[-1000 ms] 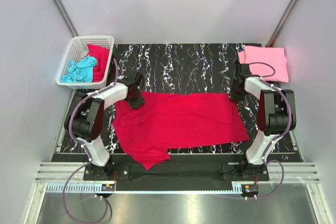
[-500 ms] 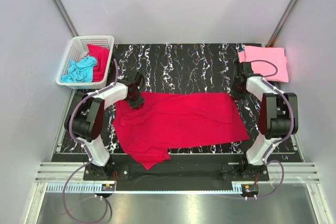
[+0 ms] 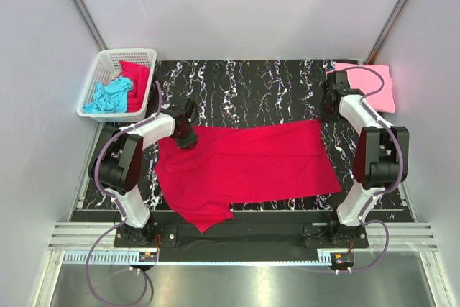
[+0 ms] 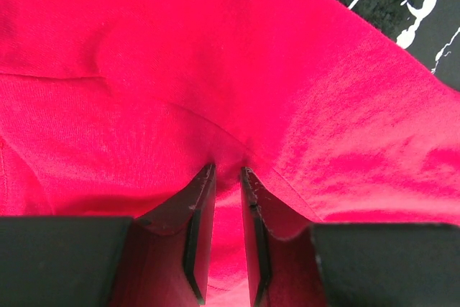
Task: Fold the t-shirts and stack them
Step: Fold the tshirt
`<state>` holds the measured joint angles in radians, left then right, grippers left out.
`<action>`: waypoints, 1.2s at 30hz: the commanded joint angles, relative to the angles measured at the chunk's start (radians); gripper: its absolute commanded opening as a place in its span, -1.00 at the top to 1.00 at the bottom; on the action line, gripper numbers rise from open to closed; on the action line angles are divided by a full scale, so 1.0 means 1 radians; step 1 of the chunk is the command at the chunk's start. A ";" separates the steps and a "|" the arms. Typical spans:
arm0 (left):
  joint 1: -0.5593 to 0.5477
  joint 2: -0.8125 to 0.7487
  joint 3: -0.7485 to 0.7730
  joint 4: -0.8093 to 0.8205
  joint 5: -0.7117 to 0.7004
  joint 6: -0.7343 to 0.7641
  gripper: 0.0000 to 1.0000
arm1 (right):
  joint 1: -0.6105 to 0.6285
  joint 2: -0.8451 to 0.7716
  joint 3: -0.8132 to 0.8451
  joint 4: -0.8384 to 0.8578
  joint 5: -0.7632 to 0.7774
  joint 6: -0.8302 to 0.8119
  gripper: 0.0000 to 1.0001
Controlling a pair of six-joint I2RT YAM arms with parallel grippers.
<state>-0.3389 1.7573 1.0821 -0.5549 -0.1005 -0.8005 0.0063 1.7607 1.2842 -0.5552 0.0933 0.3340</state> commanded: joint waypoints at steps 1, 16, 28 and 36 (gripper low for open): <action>0.000 0.001 0.019 0.007 -0.001 0.015 0.50 | 0.000 0.058 0.090 0.000 0.048 -0.023 1.00; 0.000 0.015 0.055 -0.002 -0.018 0.017 0.50 | 0.000 0.229 0.204 -0.002 0.091 -0.036 0.35; -0.005 -0.101 0.050 0.006 -0.056 0.038 0.46 | 0.000 0.043 0.144 -0.006 -0.032 0.008 -0.01; -0.031 -0.073 0.002 0.003 -0.073 0.046 0.44 | 0.161 0.019 -0.022 -0.012 -0.067 0.026 -0.02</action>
<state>-0.3584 1.6844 1.0943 -0.5621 -0.1390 -0.7738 0.0879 1.7805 1.3106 -0.5583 0.0647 0.3416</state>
